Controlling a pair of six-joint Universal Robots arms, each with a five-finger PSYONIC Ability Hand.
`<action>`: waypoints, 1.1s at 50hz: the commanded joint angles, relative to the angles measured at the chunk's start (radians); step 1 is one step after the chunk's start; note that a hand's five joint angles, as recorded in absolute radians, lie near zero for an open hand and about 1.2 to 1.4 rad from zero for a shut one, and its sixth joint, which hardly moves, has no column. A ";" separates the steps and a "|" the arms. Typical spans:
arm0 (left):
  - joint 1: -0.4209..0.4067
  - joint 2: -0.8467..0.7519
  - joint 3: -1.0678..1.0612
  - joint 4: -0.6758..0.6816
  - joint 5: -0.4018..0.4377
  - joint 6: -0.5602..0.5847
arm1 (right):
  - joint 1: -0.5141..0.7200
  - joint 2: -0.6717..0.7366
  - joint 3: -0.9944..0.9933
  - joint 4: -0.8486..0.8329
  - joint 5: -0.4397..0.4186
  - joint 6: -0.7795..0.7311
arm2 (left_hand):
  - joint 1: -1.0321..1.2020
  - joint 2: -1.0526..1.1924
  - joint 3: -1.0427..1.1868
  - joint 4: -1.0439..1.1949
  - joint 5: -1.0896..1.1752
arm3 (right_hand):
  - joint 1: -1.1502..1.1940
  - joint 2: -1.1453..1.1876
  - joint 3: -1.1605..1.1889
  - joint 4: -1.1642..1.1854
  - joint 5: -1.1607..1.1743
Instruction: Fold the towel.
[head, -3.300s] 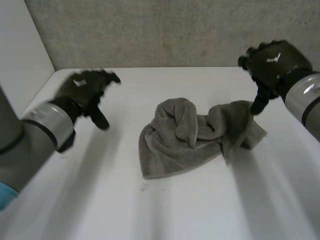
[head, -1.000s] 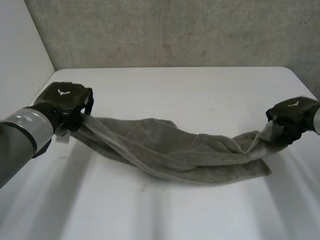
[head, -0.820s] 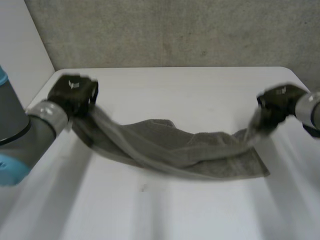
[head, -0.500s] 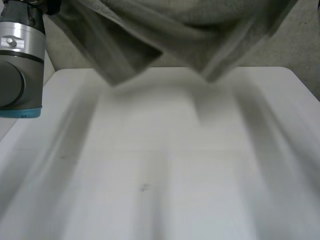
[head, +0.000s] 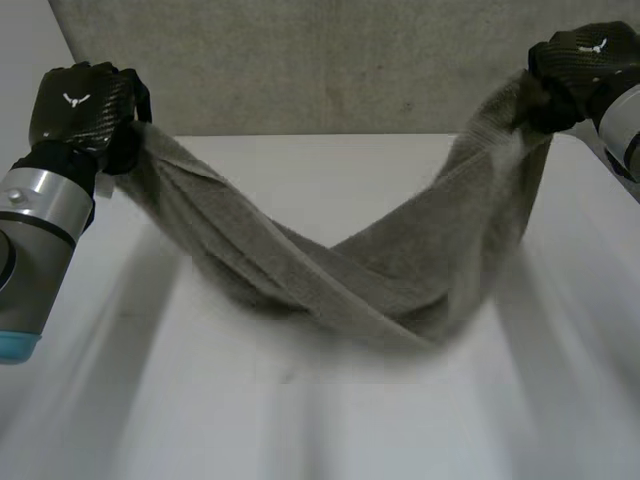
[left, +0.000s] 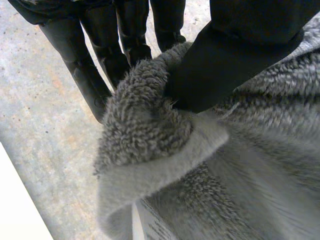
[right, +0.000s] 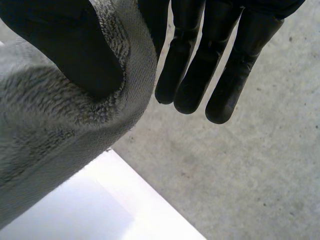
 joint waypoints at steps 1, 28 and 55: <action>0.000 -0.085 -0.030 -0.007 -0.002 0.012 | 0.002 0.190 -0.029 -0.013 0.030 -0.047 | 0.217 0.180 0.181 0.179 0.197 | 0.320 0.224 0.207 0.200 0.274; -0.017 -0.211 -0.033 -0.008 -0.008 0.075 | -0.006 0.056 0.264 -0.046 0.133 -0.103 | 0.217 0.180 0.181 0.179 0.197 | -0.901 -0.997 -1.014 -1.022 -0.948; -0.017 -0.213 -0.038 -0.007 -0.014 0.069 | -0.087 -0.179 1.037 -0.154 -0.246 -0.175 | 0.217 0.180 0.181 0.179 0.197 | -0.738 -0.834 -0.851 -0.859 -0.785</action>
